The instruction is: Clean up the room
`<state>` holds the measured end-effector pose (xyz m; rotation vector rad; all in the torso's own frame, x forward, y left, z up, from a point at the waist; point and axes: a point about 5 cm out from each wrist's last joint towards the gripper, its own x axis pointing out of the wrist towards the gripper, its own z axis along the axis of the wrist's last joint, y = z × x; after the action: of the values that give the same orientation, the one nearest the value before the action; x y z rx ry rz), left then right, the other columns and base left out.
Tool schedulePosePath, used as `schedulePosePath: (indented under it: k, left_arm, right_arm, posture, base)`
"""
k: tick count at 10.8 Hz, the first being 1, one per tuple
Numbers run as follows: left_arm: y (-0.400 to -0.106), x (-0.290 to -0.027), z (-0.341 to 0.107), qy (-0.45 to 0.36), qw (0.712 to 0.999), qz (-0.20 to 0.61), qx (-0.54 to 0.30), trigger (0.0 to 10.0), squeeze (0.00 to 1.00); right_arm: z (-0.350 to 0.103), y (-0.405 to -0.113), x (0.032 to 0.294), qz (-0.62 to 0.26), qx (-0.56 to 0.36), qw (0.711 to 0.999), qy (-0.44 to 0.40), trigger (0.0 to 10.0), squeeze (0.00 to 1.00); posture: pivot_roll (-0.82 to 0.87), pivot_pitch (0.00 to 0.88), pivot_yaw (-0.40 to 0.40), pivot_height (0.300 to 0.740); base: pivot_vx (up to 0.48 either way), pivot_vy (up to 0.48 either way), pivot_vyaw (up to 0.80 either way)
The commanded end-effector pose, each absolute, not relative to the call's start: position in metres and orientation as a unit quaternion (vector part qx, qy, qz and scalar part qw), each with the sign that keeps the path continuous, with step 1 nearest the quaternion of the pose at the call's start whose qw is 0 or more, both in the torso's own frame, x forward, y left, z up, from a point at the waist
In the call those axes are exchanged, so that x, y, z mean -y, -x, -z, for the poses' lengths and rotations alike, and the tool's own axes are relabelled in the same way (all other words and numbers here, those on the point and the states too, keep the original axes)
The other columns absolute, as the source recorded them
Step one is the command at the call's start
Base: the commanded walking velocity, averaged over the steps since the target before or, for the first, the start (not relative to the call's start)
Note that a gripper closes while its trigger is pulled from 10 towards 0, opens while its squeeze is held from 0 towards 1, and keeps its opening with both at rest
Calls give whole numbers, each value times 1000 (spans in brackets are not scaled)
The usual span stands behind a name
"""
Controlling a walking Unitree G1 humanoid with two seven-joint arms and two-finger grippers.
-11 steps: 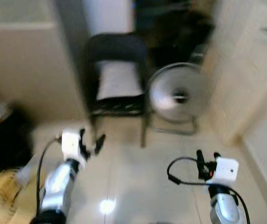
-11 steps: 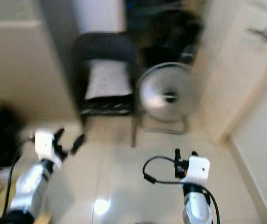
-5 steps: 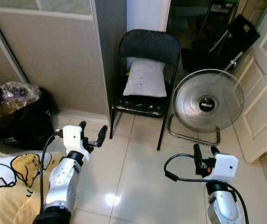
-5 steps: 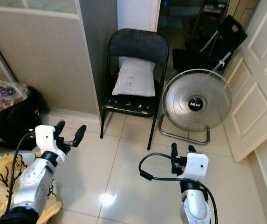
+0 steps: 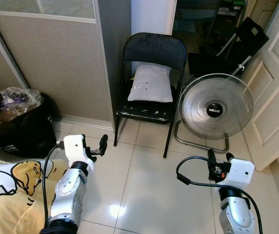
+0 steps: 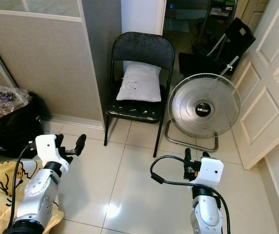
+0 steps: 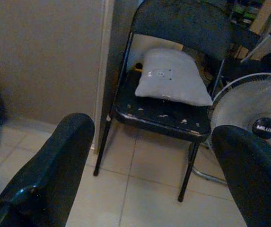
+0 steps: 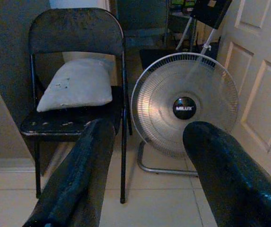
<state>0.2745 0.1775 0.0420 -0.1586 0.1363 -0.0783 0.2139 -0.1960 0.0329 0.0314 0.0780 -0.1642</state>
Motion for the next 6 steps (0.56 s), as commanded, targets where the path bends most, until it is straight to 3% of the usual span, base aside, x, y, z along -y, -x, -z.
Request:
schedulePosePath:
  k: [1,6]
  left_arm:
    - [-278,-175,-49,60,995,51,-61,10000,0]
    - [-285,-175,-55,57,995,52,-63,10000,0]
  right_arm:
    - [-31,-214,198,85,-46,995,-20,10000,0]
    - [-30,-217,194,84,-49,995,-24,10000,0]
  posture:
    - [-104,0,-4,740]
    - [-105,0,12,740]
  base:
    - [0,0,0]
    - [0,0,0]
